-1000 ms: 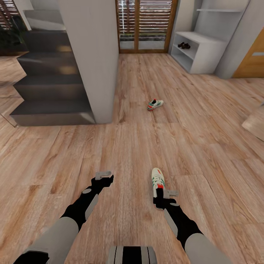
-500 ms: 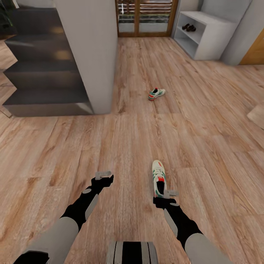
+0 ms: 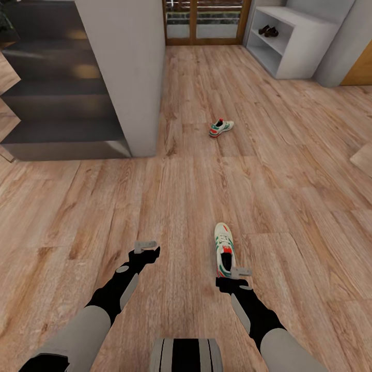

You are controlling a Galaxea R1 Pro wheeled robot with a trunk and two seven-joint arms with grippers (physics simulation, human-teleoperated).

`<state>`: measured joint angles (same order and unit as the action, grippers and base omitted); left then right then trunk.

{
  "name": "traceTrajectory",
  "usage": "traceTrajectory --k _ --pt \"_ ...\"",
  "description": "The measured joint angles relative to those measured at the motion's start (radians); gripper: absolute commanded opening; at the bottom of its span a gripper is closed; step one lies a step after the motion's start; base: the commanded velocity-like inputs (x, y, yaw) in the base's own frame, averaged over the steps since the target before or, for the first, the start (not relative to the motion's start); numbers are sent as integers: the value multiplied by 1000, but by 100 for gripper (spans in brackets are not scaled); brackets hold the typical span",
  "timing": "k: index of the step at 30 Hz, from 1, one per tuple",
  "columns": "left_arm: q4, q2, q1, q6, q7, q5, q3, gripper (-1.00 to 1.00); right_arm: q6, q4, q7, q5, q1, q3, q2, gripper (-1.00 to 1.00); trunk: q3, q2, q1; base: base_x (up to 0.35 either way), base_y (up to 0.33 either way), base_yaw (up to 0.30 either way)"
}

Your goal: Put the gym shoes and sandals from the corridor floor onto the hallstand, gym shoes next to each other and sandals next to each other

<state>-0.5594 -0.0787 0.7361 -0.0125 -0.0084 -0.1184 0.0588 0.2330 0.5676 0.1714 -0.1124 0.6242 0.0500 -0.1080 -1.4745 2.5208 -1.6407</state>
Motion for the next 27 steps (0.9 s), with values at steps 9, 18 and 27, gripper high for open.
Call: traceTrajectory --k 9,18,27 --pt "0 0 0 1 0 0 0 100 0 3 0 0 0 0 0 100 0 0 0 109 0 0" --pt "0 0 0 1 0 0 0 100 0 3 0 0 0 1 0 100 0 0 0 28 0 0" --pt "0 0 0 1 -1 0 0 100 0 3 0 0 0 0 0 100 0 0 0 1 0 0"
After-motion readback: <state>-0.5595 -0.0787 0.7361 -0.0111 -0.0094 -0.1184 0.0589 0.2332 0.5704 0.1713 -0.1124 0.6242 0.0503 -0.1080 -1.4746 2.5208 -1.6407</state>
